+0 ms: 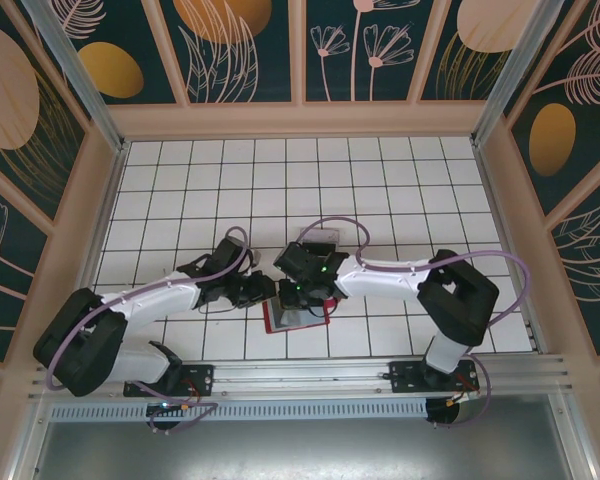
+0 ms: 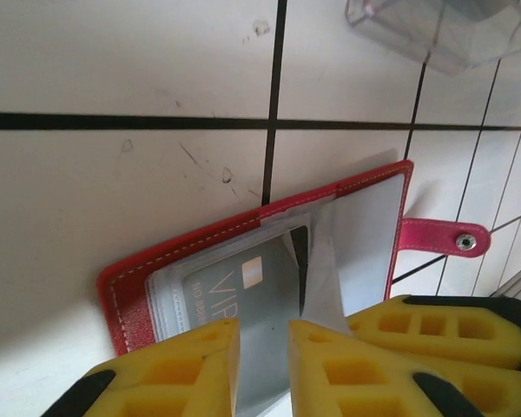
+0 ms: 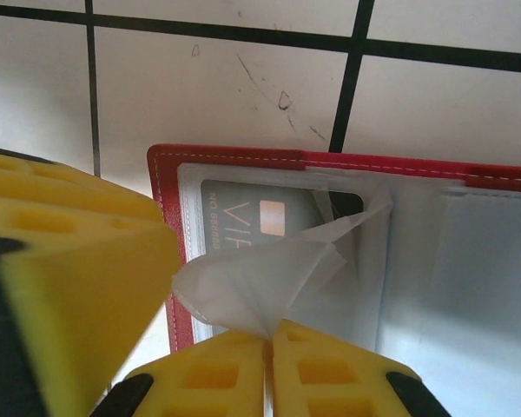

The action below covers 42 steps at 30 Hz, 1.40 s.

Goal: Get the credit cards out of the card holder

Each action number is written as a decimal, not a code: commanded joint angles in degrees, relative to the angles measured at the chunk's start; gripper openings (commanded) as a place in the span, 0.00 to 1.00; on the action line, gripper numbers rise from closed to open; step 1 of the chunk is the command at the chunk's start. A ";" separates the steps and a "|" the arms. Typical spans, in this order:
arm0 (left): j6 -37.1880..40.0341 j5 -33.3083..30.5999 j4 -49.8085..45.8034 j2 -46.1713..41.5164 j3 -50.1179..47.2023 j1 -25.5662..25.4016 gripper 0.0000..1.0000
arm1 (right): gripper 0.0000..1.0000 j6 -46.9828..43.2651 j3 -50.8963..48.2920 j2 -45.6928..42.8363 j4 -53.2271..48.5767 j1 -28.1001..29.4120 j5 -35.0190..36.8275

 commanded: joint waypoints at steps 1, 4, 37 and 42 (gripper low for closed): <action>-1.61 1.00 2.03 1.77 -0.75 -1.46 0.23 | 0.13 0.72 -1.16 -3.11 0.85 -0.50 0.29; -1.63 1.39 2.08 3.60 -1.00 -2.86 0.23 | 0.12 0.66 -1.57 -3.69 0.63 -0.76 0.38; 1.07 -3.39 -7.23 2.55 4.24 -3.72 0.22 | 0.35 -0.45 1.70 -7.55 -18.31 -2.12 13.41; 0.89 -5.32 -8.56 1.58 4.22 -3.69 0.21 | 0.34 -1.19 0.50 -6.97 -8.82 -2.26 3.95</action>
